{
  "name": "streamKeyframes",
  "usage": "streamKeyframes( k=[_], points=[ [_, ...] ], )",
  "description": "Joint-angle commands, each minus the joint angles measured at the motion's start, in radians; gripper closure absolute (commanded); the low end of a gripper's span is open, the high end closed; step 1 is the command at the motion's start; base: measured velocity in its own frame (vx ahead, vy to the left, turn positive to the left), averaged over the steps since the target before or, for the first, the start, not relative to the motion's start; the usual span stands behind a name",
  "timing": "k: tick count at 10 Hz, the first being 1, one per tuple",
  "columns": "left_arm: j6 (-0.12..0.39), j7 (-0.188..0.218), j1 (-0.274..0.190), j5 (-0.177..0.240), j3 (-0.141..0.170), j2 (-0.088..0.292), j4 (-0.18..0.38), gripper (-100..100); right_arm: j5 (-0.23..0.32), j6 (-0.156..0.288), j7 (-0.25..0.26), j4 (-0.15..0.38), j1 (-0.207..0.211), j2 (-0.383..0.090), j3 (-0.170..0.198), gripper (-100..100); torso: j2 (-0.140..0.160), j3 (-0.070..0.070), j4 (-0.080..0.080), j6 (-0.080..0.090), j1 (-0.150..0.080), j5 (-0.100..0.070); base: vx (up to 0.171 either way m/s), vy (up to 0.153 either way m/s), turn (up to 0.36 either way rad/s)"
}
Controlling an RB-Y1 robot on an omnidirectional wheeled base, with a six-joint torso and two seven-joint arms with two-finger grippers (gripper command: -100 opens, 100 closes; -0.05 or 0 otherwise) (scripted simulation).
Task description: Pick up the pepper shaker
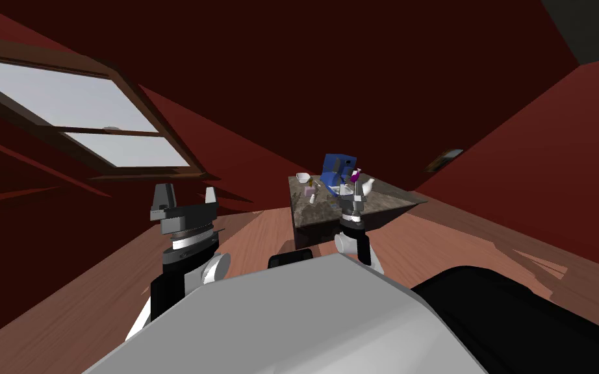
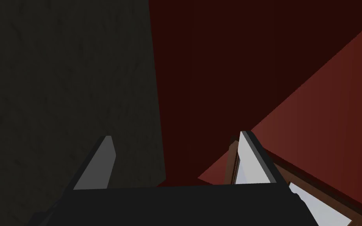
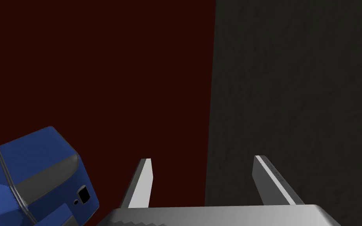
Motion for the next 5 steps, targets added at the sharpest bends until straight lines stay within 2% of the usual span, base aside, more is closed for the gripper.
streamKeyframes(
  k=[1, 3, 5],
  points=[
    [0.0, 0.0, 0.0, 0.0, 0.0, 0.0, 0.0, 0, 0.016, 0.006, 0.016, 0.023, -0.007, -0.033, -0.008, -100, 0.0, 0.0, 0.0, 0.0, 0.0, 0.0, -0.028, 0.063, 0.035],
    [0.0, 0.0, 0.0, 0.0, 0.0, 0.0, 0.0, 0, 0.044, 0.015, 0.043, 0.061, -0.02, -0.062, -0.019, -100, 0.003, 0.002, 0.001, 0.0, 0.008, 0.002, -0.064, 0.153, 0.036],
    [0.0, 0.0, 0.0, 0.0, 0.0, 0.0, 0.0, 0, 0.087, 0.029, 0.082, 0.115, -0.038, -0.089, -0.037, -100, 0.005, 0.003, 0.001, 0.0, 0.013, 0.003, -0.096, 0.224, 0.051]
  ],
)
